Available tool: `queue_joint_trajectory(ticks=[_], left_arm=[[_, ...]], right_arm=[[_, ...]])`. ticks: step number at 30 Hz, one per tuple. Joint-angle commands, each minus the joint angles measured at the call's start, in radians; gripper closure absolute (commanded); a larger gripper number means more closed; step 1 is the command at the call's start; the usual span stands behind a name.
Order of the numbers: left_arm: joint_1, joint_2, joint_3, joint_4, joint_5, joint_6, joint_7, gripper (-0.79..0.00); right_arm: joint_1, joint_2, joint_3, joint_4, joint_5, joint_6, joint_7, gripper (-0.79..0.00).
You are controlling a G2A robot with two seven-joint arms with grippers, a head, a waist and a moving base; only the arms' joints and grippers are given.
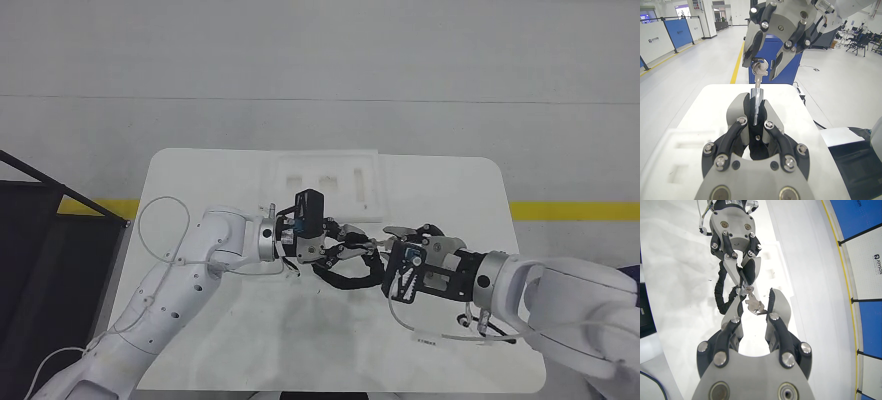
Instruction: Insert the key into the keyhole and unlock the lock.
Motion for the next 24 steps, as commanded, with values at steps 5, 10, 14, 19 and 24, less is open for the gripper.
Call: queue_joint_trajectory(ticks=[5,10,14,19,24], left_arm=[[-0.005,0.004,0.005,0.001,0.002,0.000,0.010,0.000],[-0.007,0.007,0.008,0.000,0.004,0.000,0.017,0.000],[-0.007,0.008,0.012,-0.003,0.005,0.000,0.020,0.000],[-0.007,0.007,0.019,-0.005,0.007,0.000,0.023,0.000],[-0.011,0.006,0.024,-0.004,0.009,0.000,0.028,0.000]], right_arm=[[-0.002,-0.005,0.016,0.000,0.085,0.048,0.030,0.000],[-0.010,-0.009,0.034,0.000,0.172,0.103,0.055,0.000],[-0.019,-0.011,0.053,0.000,0.268,0.162,0.090,0.000],[-0.025,-0.015,0.072,0.004,0.362,0.235,0.126,0.000],[-0.024,-0.022,0.078,0.023,0.455,0.311,0.142,0.000]])
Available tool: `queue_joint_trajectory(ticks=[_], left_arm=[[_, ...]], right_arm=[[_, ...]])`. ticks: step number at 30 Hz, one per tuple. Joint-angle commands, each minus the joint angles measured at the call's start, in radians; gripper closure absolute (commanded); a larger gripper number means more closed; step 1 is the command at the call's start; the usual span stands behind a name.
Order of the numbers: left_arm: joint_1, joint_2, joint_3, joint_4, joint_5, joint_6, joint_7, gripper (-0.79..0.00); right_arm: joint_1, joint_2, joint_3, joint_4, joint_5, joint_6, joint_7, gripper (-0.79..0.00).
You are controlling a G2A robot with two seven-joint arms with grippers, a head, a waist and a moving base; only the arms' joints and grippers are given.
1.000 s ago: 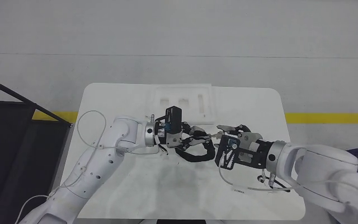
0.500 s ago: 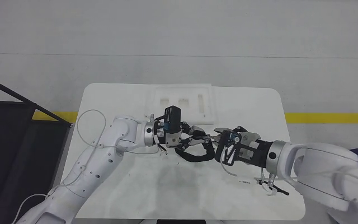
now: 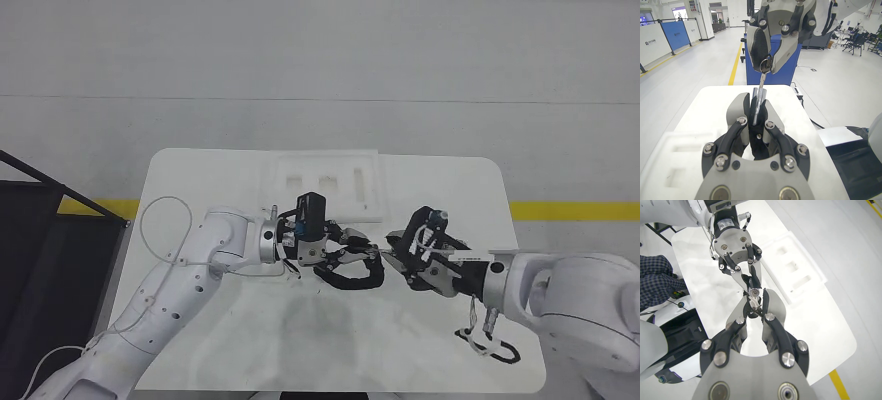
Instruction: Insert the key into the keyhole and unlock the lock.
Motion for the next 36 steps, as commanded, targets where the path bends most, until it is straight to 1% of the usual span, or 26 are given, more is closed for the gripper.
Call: queue_joint_trajectory(ticks=[1,12,18,20,21,22,23,27,29,32,36], left_arm=[[-0.002,0.000,0.001,0.001,0.002,0.000,0.002,0.000],[-0.012,-0.003,0.008,0.008,0.012,0.000,0.011,0.000],[-0.019,-0.005,0.016,0.014,0.018,0.000,0.021,0.000],[-0.021,-0.006,0.019,0.015,0.020,0.000,0.024,0.000],[-0.022,-0.006,0.020,0.018,0.022,0.000,0.026,0.000],[-0.022,-0.006,0.020,0.022,0.025,0.000,0.026,0.000],[-0.022,-0.006,0.020,0.028,0.031,0.000,0.025,0.000],[-0.016,-0.004,0.013,0.050,0.065,0.002,0.017,0.000],[-0.012,-0.003,0.005,0.063,0.091,0.018,0.006,0.000],[-0.006,-0.002,0.005,0.079,0.131,0.030,-0.013,0.000],[0.003,-0.007,0.029,0.106,0.197,0.059,-0.044,0.000]], right_arm=[[0.001,-0.003,0.001,0.010,0.041,0.033,0.006,0.000],[0.017,-0.023,0.003,0.090,0.297,0.218,0.016,0.000],[0.018,-0.032,0.004,0.120,0.398,0.319,0.023,0.000],[0.020,-0.034,0.005,0.122,0.408,0.332,0.023,0.000],[0.020,-0.035,0.004,0.123,0.413,0.335,0.021,-0.012],[0.019,-0.036,0.004,0.124,0.416,0.333,0.020,-0.259],[0.018,-0.036,0.004,0.128,0.415,0.332,0.019,-0.785],[0.006,-0.033,0.033,0.141,0.383,0.290,0.008,-0.785],[-0.010,-0.029,0.058,0.147,0.361,0.260,0.011,-0.785],[-0.041,-0.021,0.108,0.143,0.316,0.187,0.004,-0.785],[-0.105,-0.012,0.185,0.140,0.285,0.098,-0.022,-0.785]])
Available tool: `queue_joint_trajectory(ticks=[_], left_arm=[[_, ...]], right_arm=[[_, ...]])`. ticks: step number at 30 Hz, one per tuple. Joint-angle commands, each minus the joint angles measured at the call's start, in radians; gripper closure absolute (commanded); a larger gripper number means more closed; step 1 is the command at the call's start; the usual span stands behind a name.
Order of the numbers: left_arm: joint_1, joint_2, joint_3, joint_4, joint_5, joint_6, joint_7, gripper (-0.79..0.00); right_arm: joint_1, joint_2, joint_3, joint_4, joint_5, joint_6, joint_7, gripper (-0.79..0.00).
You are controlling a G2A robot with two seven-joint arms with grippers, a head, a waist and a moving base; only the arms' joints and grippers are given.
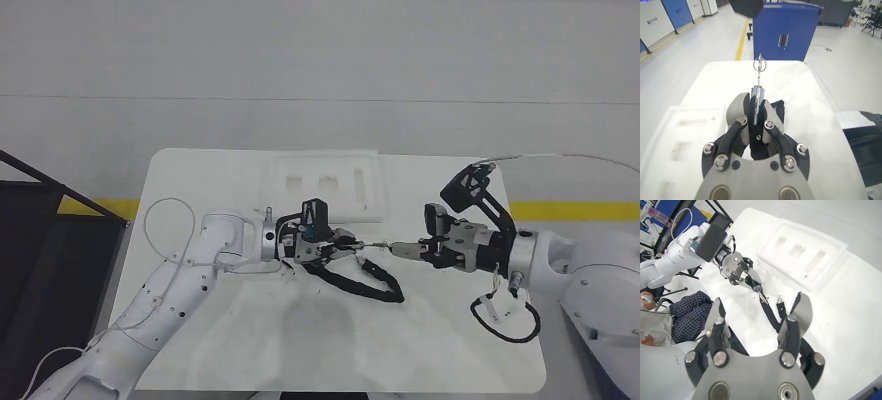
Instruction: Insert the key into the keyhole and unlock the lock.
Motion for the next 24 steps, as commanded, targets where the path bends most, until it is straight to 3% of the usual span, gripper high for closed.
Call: queue_joint_trajectory(ticks=[1,9,10,11,12,18,24], left_arm=[[0.004,-0.004,0.017,0.017,0.032,0.018,-0.004,0.000],[0.008,-0.028,0.088,0.112,0.158,0.078,0.098,0.000],[0.004,-0.031,0.097,0.120,0.183,0.083,0.108,-0.148],[0.001,-0.033,0.106,0.130,0.199,0.081,0.122,-0.388],[-0.002,-0.036,0.113,0.142,0.208,0.077,0.132,-0.785],[-0.032,-0.048,0.122,0.179,0.225,0.078,0.179,-0.785],[-0.079,-0.051,0.062,0.151,0.149,0.054,0.326,-0.785]], right_arm=[[-0.035,0.004,0.038,0.001,-0.007,-0.039,-0.012,-0.785],[-0.168,0.014,0.162,-0.007,-0.064,-0.170,-0.057,-0.785],[-0.185,0.014,0.172,-0.002,-0.069,-0.175,-0.069,-0.785],[-0.201,0.013,0.180,0.003,-0.063,-0.175,-0.087,-0.785],[-0.215,0.012,0.189,0.005,-0.061,-0.178,-0.103,-0.785],[-0.268,0.008,0.210,0.015,-0.064,-0.221,-0.150,-0.785],[-0.250,0.001,0.183,0.062,-0.149,-0.330,-0.237,-0.785]])
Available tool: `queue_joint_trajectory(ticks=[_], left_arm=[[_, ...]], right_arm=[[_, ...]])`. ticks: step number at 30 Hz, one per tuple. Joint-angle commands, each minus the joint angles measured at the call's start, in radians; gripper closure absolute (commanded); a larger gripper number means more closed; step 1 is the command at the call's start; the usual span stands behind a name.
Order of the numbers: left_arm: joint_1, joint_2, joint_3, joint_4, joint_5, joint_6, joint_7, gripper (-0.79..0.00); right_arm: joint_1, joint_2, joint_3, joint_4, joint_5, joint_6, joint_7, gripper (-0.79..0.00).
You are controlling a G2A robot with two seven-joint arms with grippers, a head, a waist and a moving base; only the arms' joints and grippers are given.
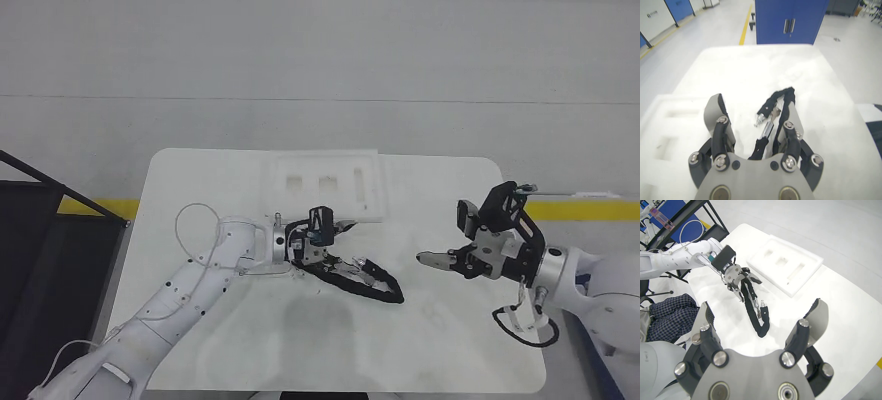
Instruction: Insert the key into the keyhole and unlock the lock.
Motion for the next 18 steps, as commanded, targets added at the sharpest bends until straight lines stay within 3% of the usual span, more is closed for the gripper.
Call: queue_joint_trajectory(ticks=[1,9,13,18], left_arm=[[-0.027,0.002,-0.028,-0.016,-0.014,-0.023,0.028,-0.785],[-0.146,0.015,-0.117,-0.060,-0.131,-0.115,-0.013,-0.785],[-0.217,0.030,-0.092,-0.056,-0.183,-0.115,-0.074,-0.785],[-0.318,0.053,0.005,-0.053,-0.296,-0.115,-0.144,-0.785]], right_arm=[[0.019,-0.004,-0.014,0.022,-0.025,-0.043,-0.042,-0.785],[0.153,-0.019,-0.069,0.135,-0.101,-0.152,-0.154,-0.785],[0.237,-0.027,-0.114,0.203,-0.117,-0.181,-0.161,-0.785],[0.345,-0.036,-0.177,0.270,-0.132,-0.224,-0.102,-0.785]])
